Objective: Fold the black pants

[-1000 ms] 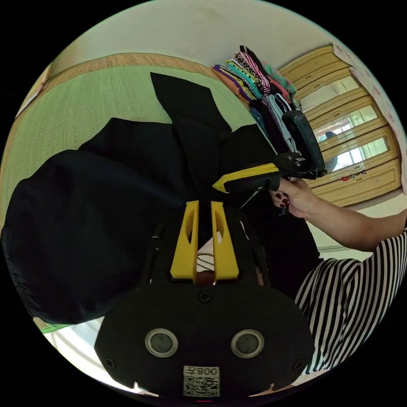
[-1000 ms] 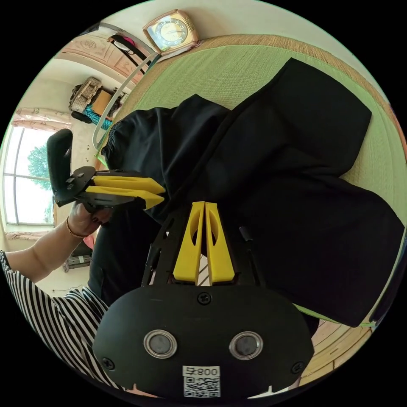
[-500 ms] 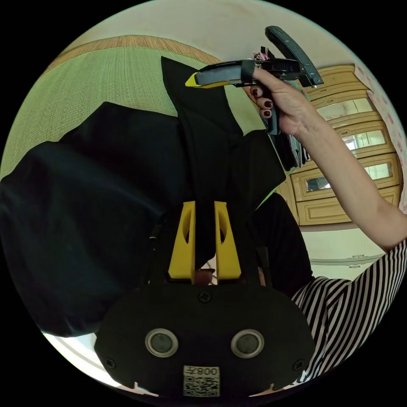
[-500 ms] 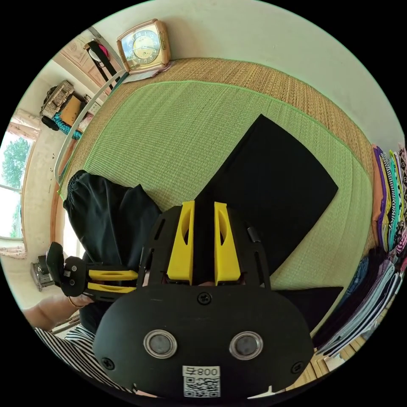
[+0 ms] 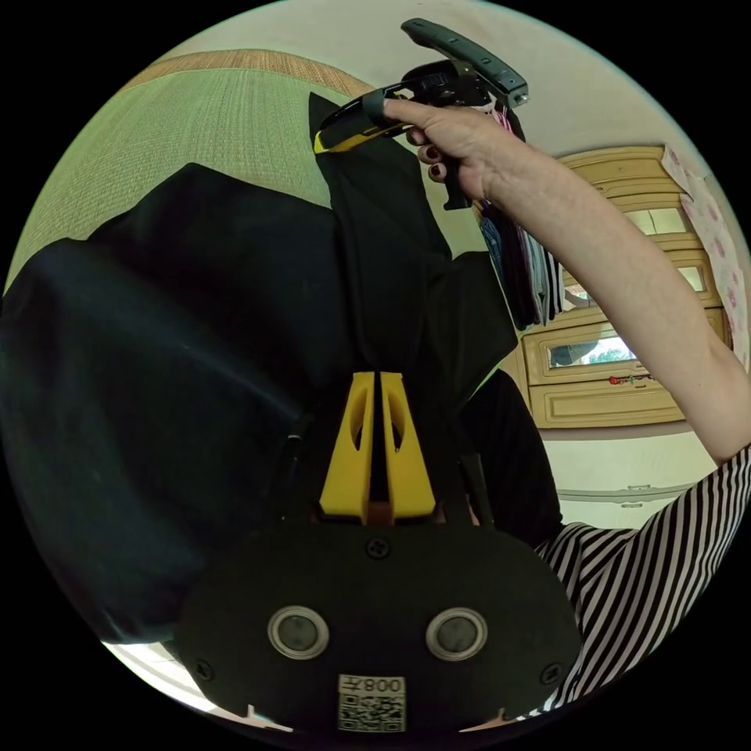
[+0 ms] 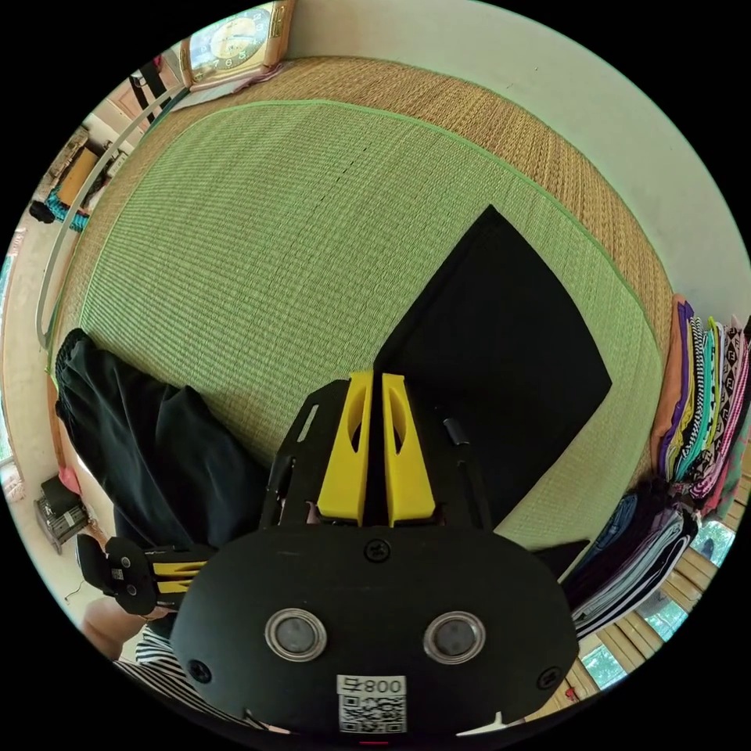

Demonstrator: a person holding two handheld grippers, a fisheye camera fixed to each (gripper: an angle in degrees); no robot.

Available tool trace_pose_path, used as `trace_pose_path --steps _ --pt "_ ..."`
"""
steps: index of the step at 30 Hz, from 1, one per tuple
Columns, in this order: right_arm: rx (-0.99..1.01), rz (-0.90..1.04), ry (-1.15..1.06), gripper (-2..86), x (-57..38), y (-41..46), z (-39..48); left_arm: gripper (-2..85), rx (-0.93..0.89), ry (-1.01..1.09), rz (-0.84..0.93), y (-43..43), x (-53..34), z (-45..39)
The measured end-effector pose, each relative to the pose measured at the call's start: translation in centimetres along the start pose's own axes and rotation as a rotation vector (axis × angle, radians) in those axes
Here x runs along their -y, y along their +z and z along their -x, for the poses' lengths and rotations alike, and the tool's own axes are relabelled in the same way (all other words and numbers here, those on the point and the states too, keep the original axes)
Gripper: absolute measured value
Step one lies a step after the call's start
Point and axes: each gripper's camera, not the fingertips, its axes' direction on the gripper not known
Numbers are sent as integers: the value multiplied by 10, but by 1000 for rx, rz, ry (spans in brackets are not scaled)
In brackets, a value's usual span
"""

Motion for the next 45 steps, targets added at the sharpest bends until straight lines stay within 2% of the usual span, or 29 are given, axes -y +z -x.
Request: trace_pose_path --steps 8,16,22,31,45 --pt "123 -178 28 9 -75 -72 -60 9 -49 60 -40 2 16 -35" --pt "251 -381 172 7 -266 -134 -159 8 13 242 60 22 31 -100" --pt "348 -377 337 5 -388 -105 -207 8 146 304 175 54 41 -136" --pt "521 -391 488 5 -497 -53 -252 10 274 295 297 90 58 -175" --pt "625 -372 571 5 -590 -6 -289 29 221 191 316 101 82 -207"
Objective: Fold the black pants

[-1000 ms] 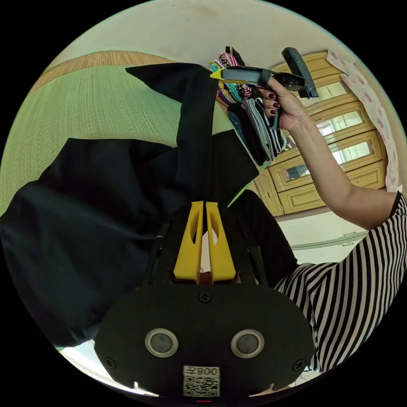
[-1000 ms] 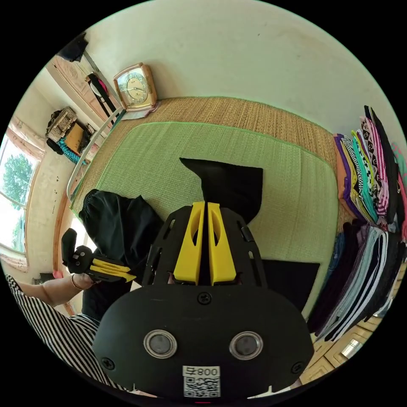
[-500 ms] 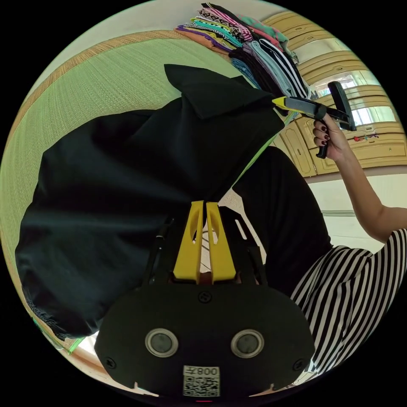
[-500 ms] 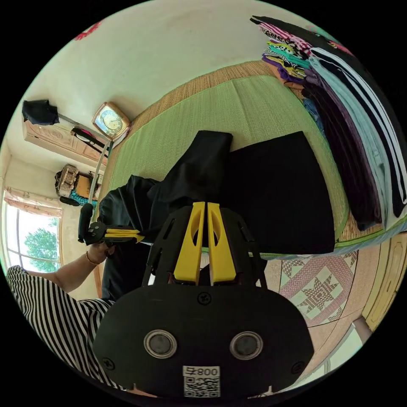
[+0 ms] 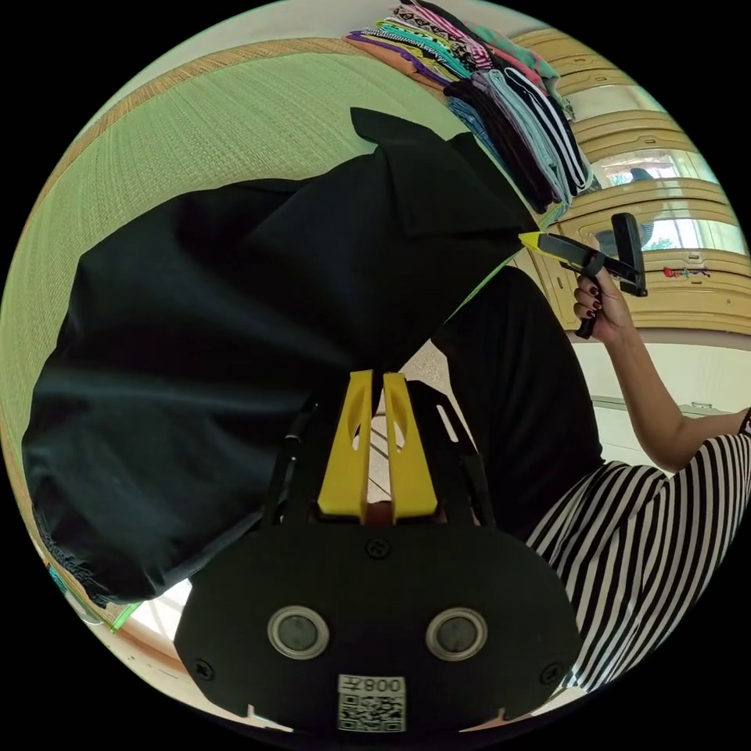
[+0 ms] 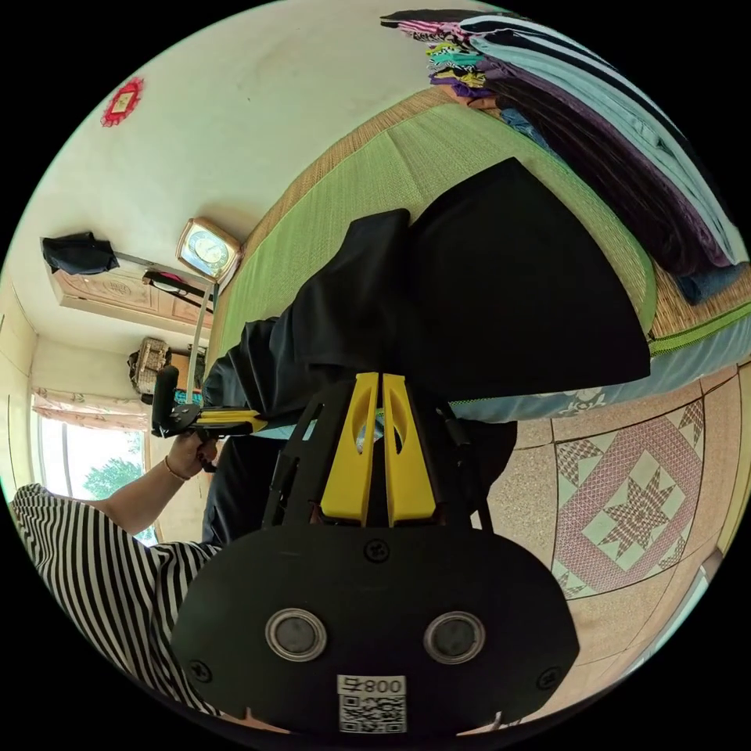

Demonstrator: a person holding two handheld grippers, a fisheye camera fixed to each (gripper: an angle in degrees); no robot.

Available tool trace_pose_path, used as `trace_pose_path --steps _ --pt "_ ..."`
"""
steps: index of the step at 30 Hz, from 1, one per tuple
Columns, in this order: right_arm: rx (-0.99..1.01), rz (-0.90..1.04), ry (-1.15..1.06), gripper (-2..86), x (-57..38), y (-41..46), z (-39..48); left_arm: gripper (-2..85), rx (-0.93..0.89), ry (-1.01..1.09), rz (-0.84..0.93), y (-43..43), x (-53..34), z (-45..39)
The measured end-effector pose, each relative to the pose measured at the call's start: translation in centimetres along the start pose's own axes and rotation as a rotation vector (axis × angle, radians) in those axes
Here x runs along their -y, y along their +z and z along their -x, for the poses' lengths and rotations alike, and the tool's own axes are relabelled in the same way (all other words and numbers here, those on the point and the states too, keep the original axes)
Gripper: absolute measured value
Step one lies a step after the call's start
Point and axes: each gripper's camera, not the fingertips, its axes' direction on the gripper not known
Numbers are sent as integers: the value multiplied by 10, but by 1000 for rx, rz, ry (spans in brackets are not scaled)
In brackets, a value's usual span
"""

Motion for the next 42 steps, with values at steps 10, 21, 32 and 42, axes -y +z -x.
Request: trace_pose_path --steps 10,21,32,42 --pt "46 25 -7 5 -22 -11 -36 50 -152 65 -177 -38 30 -37" --pt "128 -34 -38 4 -56 -47 -33 78 -172 -18 -126 -27 118 -38" --pt "26 64 -17 4 -90 -33 -43 27 -224 -85 -67 -17 155 -41" --pt "-168 -99 -235 66 -132 -61 23 9 -348 1 -117 -45 178 -73"
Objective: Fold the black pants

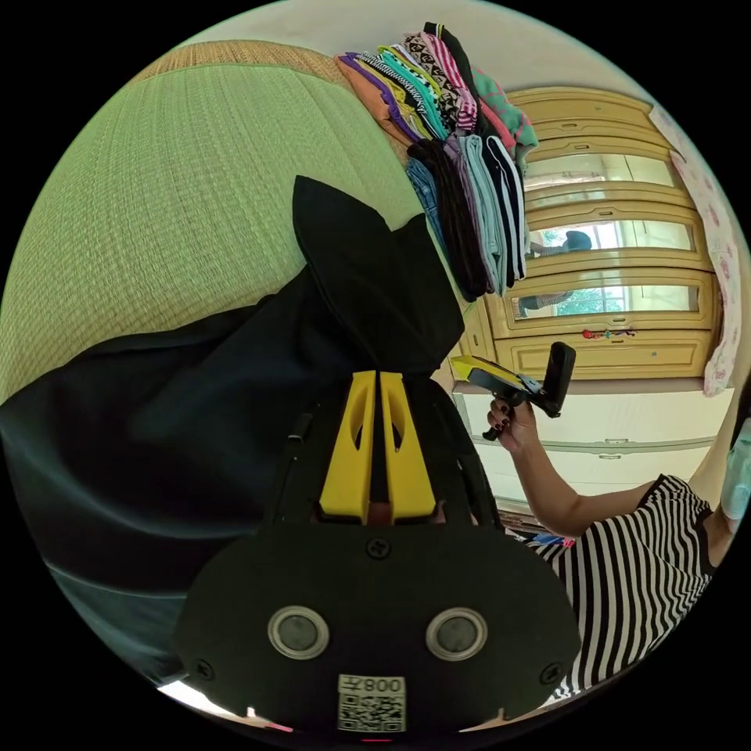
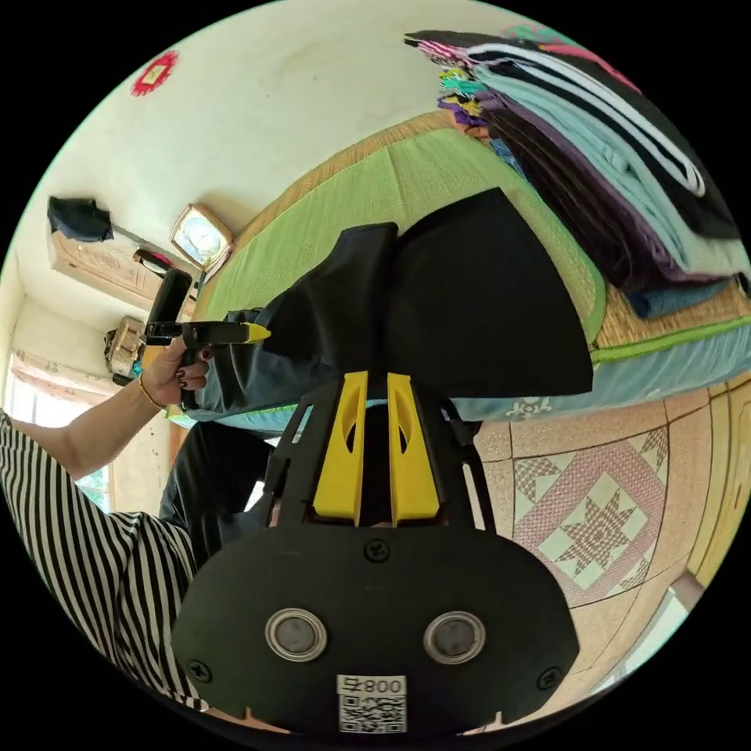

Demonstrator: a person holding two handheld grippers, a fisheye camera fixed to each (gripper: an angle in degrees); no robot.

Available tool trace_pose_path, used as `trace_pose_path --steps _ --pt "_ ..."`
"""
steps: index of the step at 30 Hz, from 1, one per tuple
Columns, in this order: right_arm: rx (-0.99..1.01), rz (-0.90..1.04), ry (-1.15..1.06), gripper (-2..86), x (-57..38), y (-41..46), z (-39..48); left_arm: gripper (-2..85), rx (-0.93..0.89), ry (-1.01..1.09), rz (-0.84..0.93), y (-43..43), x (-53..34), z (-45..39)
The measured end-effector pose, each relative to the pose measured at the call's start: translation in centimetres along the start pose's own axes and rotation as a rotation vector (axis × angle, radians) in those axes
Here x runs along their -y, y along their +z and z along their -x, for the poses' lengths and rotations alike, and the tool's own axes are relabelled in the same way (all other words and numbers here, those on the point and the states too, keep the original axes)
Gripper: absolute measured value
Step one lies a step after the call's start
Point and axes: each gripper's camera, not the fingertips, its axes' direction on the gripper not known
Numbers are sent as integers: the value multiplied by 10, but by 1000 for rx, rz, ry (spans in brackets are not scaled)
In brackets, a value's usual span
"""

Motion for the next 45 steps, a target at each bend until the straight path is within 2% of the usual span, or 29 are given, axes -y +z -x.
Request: trace_pose_path --steps 4,9,18,24,28,33,37,45 --pt "-58 -25 -310 99 5 7 77 8 -59 1 -24 -3 15 -14" --pt "-104 0 -437 112 2 28 124 8 -77 21 -27 -4 34 -31" --pt "-198 -50 -333 29 -21 20 132 12 -130 11 -73 -9 66 -47" --pt "-148 -108 -282 16 -38 -11 123 48 -86 -88 -168 -23 106 -39" --pt "-112 -139 -256 15 -50 -33 112 79 5 -174 -125 -14 148 -36" --pt "-96 -134 -231 14 -59 -47 97 94 -21 -234 -112 3 188 -38" --pt "-70 -138 -218 14 -67 -59 84 54 -2 -296 -77 17 210 -44" --pt "10 -229 -85 14 -92 -116 34 16 -93 -119 -163 10 239 -109"
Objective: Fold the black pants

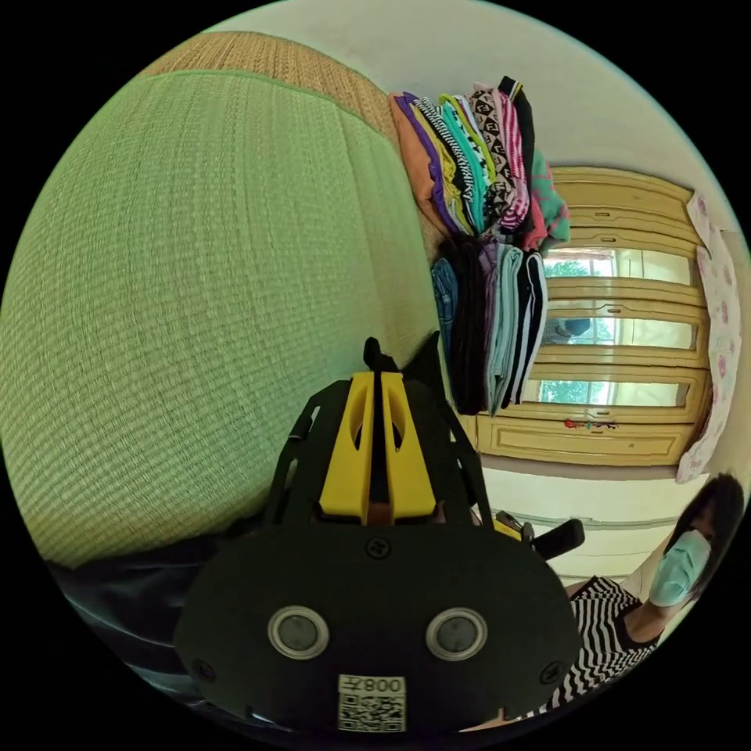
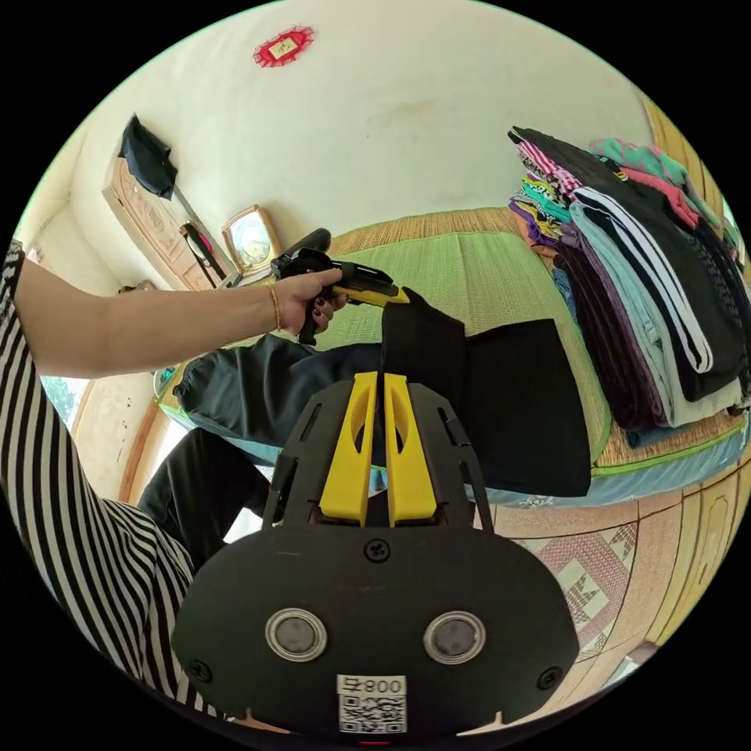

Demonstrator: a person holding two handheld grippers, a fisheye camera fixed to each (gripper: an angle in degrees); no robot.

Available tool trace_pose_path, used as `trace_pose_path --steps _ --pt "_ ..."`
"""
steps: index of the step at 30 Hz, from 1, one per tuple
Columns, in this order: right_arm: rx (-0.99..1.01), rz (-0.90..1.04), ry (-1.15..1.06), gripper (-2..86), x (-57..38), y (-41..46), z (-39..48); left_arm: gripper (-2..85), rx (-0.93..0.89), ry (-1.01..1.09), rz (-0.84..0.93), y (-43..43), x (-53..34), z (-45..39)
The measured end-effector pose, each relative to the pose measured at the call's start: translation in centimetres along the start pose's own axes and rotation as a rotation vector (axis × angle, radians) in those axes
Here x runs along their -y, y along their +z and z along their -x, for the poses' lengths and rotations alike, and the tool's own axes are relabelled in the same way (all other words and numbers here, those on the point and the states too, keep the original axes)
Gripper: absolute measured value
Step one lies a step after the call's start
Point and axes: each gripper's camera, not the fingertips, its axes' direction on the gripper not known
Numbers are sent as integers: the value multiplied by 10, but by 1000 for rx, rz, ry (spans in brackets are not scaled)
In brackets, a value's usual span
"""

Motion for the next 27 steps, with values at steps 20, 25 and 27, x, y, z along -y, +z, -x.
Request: trace_pose_path --steps 20,25,27 --pt "30 -181 497 14 -49 -99 -186 14 215 317 197 134 74 -172" --pt "2 -118 578 14 -49 -83 -224 16 318 310 276 172 89 -180" --pt "-4 -94 590 14 -48 -75 -234 17 350 303 293 182 93 -181"
